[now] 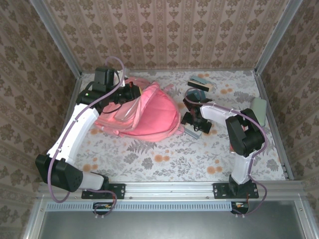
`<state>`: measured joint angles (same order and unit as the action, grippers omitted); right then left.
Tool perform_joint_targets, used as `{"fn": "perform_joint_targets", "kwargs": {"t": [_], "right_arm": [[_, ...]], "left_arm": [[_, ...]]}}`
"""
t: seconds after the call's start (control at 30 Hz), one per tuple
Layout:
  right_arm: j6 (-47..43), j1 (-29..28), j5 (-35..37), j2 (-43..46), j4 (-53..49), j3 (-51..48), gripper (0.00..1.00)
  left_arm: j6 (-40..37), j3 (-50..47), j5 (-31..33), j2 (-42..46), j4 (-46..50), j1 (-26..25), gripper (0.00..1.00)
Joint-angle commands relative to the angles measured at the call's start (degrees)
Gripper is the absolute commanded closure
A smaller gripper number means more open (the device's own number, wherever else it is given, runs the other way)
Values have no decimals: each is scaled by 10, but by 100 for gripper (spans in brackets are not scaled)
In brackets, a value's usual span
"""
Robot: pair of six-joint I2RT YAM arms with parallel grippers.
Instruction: Pack the student bag
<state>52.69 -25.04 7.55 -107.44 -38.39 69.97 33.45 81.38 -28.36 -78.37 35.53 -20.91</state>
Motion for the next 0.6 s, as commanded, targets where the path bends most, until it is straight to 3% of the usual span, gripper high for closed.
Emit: {"fn": "perform_joint_targets", "kwargs": {"t": [0.0,0.3,0.57], "right_arm": [[10,-5,16,2,-13,-26,0],[-51,21,40,9,-55,-34,0],[-73,32,39,101,-38,-77,0]], "left_arm": [[-6,-4,-5,22,-23,7,100],[-7,-6,-6,24,-22,7,100],[-3,-13,-10,23,-29,7,100]]}}
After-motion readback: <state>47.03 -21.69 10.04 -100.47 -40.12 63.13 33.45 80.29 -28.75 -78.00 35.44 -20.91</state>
